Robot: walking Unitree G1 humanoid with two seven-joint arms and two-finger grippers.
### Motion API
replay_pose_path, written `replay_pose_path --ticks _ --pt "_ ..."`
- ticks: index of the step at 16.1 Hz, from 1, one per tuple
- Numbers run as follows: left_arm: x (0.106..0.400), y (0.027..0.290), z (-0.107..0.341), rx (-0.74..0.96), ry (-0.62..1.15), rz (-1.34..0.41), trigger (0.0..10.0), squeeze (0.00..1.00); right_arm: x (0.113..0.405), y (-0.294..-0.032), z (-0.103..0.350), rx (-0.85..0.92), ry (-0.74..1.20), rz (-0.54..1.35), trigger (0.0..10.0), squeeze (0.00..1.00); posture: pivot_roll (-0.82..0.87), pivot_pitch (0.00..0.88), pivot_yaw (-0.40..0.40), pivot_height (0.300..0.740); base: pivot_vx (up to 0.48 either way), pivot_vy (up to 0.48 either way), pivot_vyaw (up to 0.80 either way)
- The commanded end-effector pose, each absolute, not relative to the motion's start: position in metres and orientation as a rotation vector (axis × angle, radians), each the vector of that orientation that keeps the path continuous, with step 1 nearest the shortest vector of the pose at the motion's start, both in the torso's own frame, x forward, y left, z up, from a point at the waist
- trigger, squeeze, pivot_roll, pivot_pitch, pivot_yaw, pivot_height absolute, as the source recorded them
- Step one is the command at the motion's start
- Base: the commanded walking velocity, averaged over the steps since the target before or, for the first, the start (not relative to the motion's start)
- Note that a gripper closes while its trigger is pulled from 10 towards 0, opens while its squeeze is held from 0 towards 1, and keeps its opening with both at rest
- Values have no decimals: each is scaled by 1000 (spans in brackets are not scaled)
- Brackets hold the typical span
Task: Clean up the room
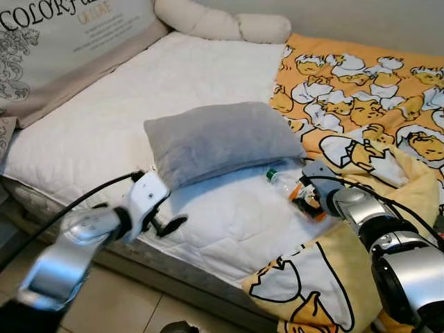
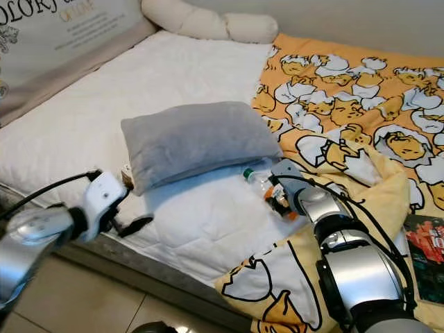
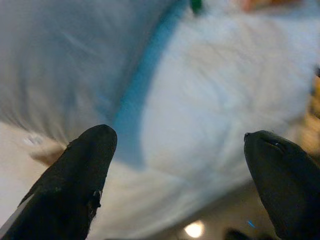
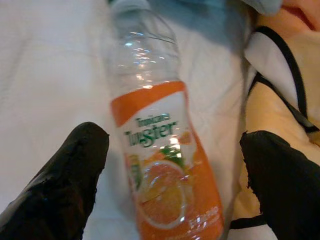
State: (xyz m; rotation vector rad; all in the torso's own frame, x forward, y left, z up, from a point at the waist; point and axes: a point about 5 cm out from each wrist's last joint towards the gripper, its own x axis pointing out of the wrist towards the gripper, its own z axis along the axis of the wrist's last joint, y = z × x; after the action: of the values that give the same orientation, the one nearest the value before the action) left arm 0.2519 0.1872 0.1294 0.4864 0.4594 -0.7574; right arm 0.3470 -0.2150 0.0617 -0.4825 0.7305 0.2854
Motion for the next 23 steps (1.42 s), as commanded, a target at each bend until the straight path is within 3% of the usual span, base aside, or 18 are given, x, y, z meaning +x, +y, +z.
replay_pose_path --ticks 1,6,8,9,11,12,19,22,23 --pt "246 192 134 467 494 -771 10000 0 349 -220 66 -483 715 236 10000 0 153 39 43 740 0 0 0" --pt "233 192 143 466 535 -828 10000 0 337 -234 53 -483 774 158 10000 0 204 89 64 740 0 0 0" --pt "230 193 144 466 550 -842 10000 0 328 -238 42 -486 823 152 9098 0 207 99 66 740 0 0 0" --pt "229 193 145 465 555 -843 10000 0 325 -240 39 -493 844 150 4941 0 208 104 64 740 0 0 0" --pt "227 191 145 456 559 -845 10000 0 319 -244 34 -499 885 140 1294 0 209 105 61 740 0 0 0" --pt "227 191 145 455 559 -845 10000 0 318 -245 33 -496 892 138 0 0 209 105 61 740 0 0 0" --pt "227 186 144 444 551 -852 10000 0 321 -240 34 -449 867 131 0 0 201 94 53 740 0 0 0" --pt "232 183 141 452 483 -814 10000 0 327 -240 41 -429 828 124 0 0 164 41 43 740 0 0 0" --pt "235 179 141 399 424 -751 10000 67 330 -241 46 -347 794 97 0 0 141 9 37 740 0 0 0"
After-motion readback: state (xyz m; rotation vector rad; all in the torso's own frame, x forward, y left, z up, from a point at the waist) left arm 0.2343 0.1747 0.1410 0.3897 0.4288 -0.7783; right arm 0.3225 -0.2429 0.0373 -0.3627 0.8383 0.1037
